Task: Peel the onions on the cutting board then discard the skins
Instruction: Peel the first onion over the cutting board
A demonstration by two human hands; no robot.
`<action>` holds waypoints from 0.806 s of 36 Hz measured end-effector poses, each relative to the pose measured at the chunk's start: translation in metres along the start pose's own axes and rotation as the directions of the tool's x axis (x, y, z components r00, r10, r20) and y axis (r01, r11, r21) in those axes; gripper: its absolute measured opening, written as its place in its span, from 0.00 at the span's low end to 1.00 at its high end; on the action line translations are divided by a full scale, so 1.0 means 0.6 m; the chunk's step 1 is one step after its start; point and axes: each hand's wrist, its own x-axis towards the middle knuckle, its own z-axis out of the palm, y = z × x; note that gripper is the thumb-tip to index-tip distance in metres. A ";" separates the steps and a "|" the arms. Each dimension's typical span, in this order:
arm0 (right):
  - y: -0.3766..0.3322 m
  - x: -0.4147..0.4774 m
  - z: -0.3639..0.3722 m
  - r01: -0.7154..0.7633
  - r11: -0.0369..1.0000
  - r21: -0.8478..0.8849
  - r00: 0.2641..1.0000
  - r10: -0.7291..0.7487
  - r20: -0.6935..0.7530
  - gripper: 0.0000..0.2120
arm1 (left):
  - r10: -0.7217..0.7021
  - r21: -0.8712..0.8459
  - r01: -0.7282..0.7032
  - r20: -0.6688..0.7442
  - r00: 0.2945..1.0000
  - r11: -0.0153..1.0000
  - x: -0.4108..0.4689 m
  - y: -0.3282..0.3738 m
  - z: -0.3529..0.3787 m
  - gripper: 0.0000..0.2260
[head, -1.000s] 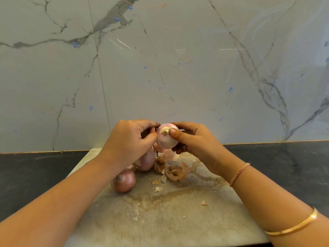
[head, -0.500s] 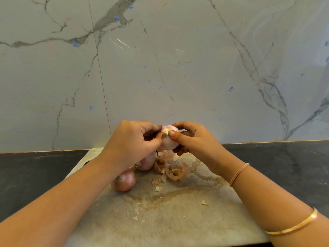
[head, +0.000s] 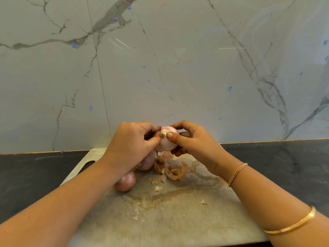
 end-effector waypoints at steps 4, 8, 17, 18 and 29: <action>-0.002 0.000 0.002 -0.003 0.999 0.036 1.000 0.003 0.014 0.07 | -0.005 0.003 0.005 -0.038 0.999 1.000 0.003 -0.007 -0.004 0.06; -0.003 0.000 0.000 -0.005 0.999 0.042 1.000 0.005 -0.004 0.09 | 0.001 -0.098 0.000 0.008 1.000 0.995 0.006 -0.005 -0.013 0.10; -0.001 0.001 -0.005 0.000 1.000 0.020 1.000 0.001 -0.007 0.06 | 0.080 -0.137 -0.067 0.087 0.993 0.988 0.005 -0.006 -0.014 0.10; -0.002 0.001 -0.005 0.000 1.000 0.021 1.000 0.000 -0.006 0.06 | 0.073 -0.144 -0.061 0.083 0.994 0.988 0.005 -0.006 -0.014 0.10; -0.002 0.001 -0.003 -0.004 1.000 0.012 1.000 0.004 -0.018 0.09 | 0.077 -0.081 -0.073 0.047 0.996 0.994 0.004 -0.001 -0.011 0.09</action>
